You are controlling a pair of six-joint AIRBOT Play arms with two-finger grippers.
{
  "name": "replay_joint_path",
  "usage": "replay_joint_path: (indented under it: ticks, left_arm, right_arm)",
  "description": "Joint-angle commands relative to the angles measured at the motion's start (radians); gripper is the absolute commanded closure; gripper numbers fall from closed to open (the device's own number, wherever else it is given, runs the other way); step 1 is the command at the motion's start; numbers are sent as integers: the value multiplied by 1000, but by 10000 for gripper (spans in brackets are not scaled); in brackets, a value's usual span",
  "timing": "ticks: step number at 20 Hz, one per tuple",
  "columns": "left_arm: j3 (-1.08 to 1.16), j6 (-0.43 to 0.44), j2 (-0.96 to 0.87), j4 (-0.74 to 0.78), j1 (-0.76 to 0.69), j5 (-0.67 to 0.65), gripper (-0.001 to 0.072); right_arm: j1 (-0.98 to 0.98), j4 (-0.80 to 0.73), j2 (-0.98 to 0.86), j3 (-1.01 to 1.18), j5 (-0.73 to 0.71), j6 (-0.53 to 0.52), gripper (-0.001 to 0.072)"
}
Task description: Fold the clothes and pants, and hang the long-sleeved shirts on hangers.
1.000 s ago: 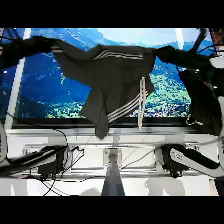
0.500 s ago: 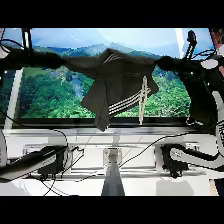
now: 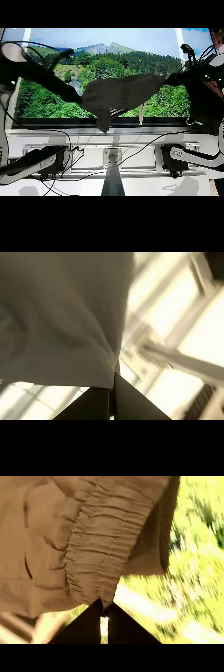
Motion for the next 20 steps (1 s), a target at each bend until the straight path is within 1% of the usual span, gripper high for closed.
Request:
replay_joint_path:
  ticks: [1,2,3,4,5,6,7,9,11,13,16,18,19,20]
  left_arm:
    - [-72,-7,1,-16,-142,-47,697]
    - [-105,-7,1,21,-171,-43,697]
    - [-134,-8,0,95,-194,-26,697]
    - [-161,-8,0,182,-206,11,696]
    - [-183,-18,0,237,-207,60,690]
    - [-200,-30,-5,262,-206,109,682]
    - [-208,-30,-13,267,-204,143,544]
    - [-208,-30,-34,251,-204,191,2]
    - [-208,-38,-53,229,-203,233,5]
    - [-208,-38,-69,228,-203,258,5]
    - [-208,-37,-92,227,-203,262,6]
    - [-208,-37,-104,227,-203,262,6]
    - [-208,-37,-109,227,-203,266,7]
    - [-208,-37,-114,227,-203,269,7]
  right_arm:
    - [-5,-158,-7,25,187,-1,690]
    - [-5,-168,-9,24,193,0,690]
    - [-5,-164,-8,24,189,1,609]
    - [-5,-159,-8,24,177,2,366]
    - [-5,-157,-8,24,150,2,209]
    - [-5,-151,-8,24,112,11,196]
    - [-5,-134,-8,24,60,35,193]
    - [-5,-98,-11,24,-51,80,192]
    - [-5,-71,-35,24,-114,114,192]
    - [-5,-35,-88,24,-109,115,190]
    - [0,17,-180,24,-106,122,157]
    - [18,14,-233,37,-123,114,63]
    - [33,11,-256,46,-141,70,27]
    - [50,1,-270,54,-174,47,28]
